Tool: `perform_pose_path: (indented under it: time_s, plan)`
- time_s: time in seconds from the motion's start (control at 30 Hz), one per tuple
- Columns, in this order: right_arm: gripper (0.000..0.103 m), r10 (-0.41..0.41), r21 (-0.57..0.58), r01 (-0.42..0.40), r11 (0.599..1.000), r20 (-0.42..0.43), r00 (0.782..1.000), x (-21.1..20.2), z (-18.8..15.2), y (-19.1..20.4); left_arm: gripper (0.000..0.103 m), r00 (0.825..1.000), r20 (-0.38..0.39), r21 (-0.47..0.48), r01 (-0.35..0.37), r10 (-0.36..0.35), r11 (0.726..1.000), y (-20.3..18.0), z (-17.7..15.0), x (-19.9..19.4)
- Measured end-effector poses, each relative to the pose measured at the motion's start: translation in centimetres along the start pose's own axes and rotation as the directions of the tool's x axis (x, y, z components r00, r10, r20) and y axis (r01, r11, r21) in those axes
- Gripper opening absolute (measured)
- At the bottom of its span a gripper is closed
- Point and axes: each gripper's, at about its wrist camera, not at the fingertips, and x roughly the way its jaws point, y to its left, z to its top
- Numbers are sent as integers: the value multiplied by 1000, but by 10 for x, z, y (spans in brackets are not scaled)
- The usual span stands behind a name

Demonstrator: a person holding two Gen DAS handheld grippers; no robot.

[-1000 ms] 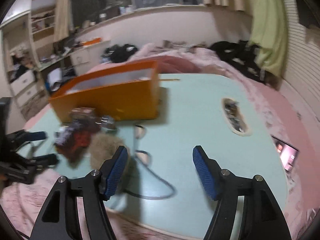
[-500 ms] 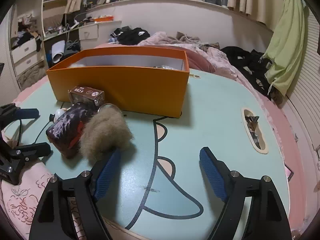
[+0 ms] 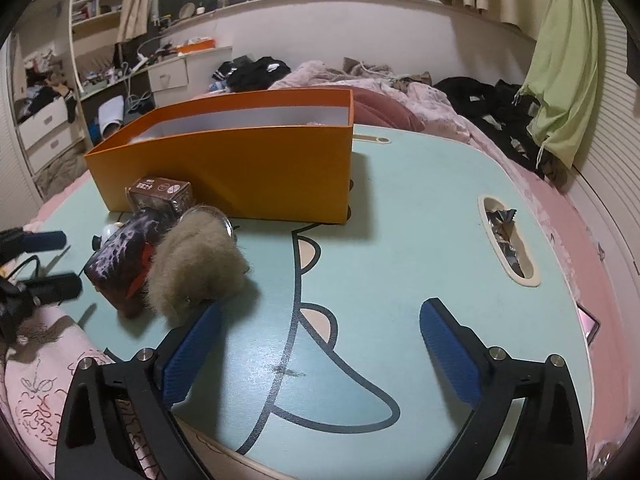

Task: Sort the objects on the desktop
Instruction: 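Reach into the box and grasp the green toy car with the left gripper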

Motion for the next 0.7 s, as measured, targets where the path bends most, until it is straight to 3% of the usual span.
perform_pose_path:
  time_s: [0.13,0.2,0.3,0.4,0.43,0.57,0.7]
  plan:
    - [101,0,1,0,1000,0,1000,0,0,0,103,993,89,-3,78,-78,997,-11,30,-31]
    - [101,0,1,0,1000,1,1000,-1,0,0,103,985,106,9,137,-137,991,-24,60,-41]
    - [101,0,1,0,1000,0,1000,-1,0,0,103,975,17,-36,220,-220,975,-41,106,-28]
    - [101,0,1,0,1000,1,1000,-1,0,0,103,940,-133,-130,296,-313,946,-53,146,13]
    - [101,0,1,0,1000,0,1000,-1,0,0,102,933,-179,-156,288,-313,945,-58,154,29]
    - [101,1,2,-1,1000,1,1000,-2,0,1,82,907,-319,-255,197,-275,947,-70,176,92]
    - [102,1,2,-1,1000,1,1000,-1,0,1,65,903,-381,-264,102,-201,959,-73,178,132]
